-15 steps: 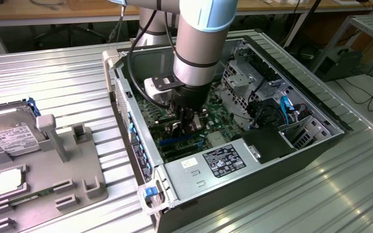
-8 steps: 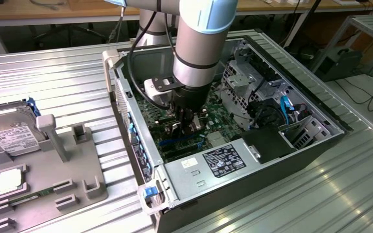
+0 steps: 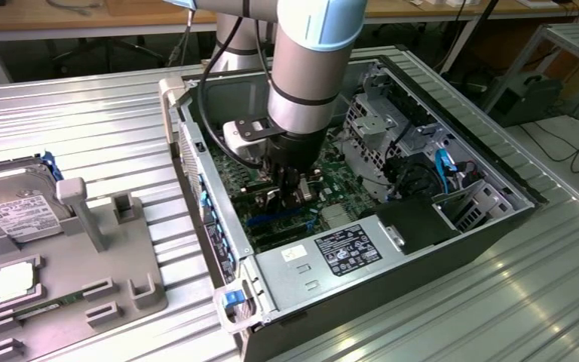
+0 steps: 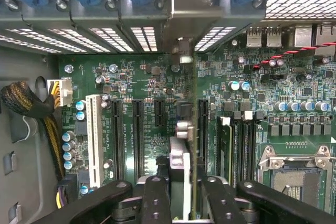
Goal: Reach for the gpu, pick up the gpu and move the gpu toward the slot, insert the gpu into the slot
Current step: 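Insert the gpu into the slot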
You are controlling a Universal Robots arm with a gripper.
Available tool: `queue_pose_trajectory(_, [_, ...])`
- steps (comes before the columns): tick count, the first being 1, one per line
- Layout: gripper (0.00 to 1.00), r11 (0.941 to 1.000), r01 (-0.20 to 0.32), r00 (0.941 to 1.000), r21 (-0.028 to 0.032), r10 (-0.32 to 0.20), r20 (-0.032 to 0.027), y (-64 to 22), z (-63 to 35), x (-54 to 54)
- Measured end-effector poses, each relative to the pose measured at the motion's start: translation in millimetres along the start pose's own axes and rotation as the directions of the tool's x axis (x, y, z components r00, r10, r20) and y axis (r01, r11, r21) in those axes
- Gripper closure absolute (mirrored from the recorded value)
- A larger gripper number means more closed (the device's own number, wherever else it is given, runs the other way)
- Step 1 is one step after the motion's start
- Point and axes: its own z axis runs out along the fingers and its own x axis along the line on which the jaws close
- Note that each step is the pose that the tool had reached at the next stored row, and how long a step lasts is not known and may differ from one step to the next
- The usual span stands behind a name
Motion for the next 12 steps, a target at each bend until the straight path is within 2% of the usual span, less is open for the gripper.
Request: queue_pose_trajectory(12, [0.72, 1.0, 0.0, 1.0, -0.0027, 0.0, -0.0003, 0.5, 0.4, 1.9])
